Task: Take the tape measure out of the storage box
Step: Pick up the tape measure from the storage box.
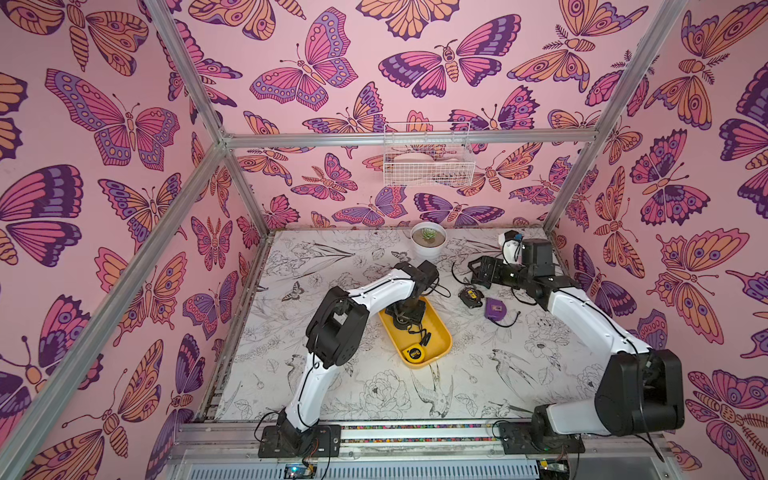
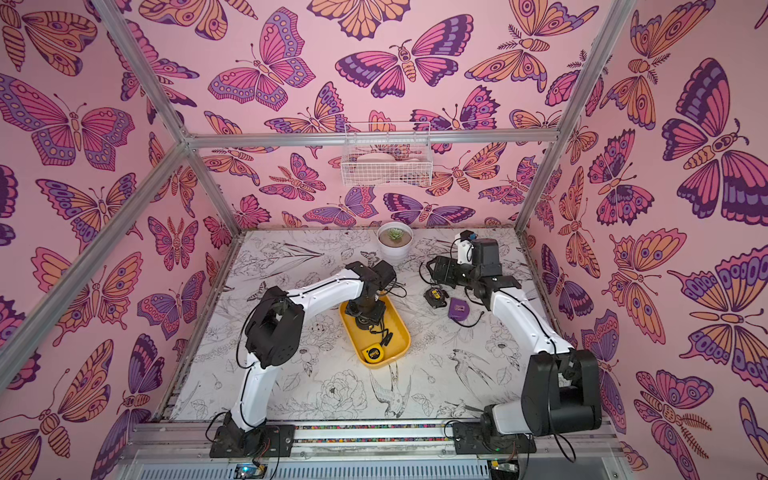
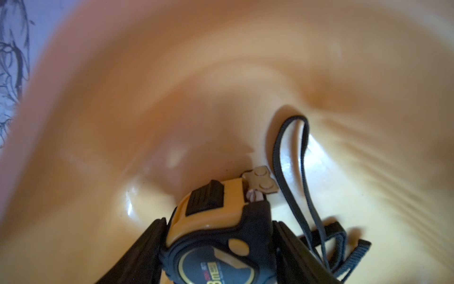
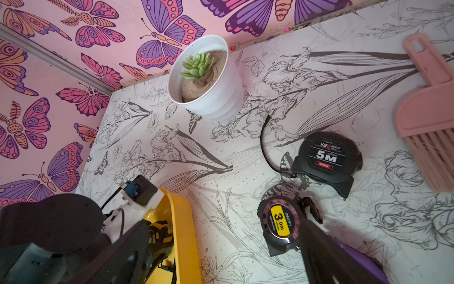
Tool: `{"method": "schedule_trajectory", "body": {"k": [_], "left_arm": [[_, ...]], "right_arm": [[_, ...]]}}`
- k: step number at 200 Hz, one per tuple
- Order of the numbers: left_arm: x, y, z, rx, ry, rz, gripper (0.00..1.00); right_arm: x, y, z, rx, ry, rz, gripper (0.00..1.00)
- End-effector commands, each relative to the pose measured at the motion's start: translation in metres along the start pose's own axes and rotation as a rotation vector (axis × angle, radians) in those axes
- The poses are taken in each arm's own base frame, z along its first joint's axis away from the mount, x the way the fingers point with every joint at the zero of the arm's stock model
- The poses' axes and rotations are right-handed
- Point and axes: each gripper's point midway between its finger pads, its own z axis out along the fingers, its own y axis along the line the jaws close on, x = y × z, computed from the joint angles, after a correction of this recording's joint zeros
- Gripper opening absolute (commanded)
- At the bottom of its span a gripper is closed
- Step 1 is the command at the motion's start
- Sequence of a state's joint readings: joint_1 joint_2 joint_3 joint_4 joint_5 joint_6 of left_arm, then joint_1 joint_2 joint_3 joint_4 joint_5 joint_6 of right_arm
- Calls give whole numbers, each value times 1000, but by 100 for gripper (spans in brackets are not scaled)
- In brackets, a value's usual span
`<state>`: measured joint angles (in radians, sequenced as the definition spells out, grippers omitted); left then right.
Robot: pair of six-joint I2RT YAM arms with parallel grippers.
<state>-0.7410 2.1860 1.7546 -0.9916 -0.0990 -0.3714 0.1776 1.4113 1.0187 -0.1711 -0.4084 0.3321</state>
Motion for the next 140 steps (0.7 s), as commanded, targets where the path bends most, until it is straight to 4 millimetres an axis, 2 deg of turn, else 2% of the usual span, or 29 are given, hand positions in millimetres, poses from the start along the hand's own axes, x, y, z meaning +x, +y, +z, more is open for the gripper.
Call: {"method": "schedule_trajectory", "body": {"k": [1, 51, 84, 113, 140], "left_arm": [[-3, -2, 6, 12, 11, 6, 76], [-1, -1, 18, 6, 38, -43, 74], [0, -3, 24, 25, 59, -64, 65], [-2, 0, 9, 25, 25, -52, 59], [-5, -2, -22, 71, -30, -4, 52]], "right_arm": [[5, 10, -4, -44, -5, -19, 99], [4, 12, -9, -45, -19, -24, 99], [5, 12, -10, -46, -13, -23, 99], [7, 15, -11, -59, -9, -32, 99], [15, 22, -4, -123, 39, -13, 100]]}}
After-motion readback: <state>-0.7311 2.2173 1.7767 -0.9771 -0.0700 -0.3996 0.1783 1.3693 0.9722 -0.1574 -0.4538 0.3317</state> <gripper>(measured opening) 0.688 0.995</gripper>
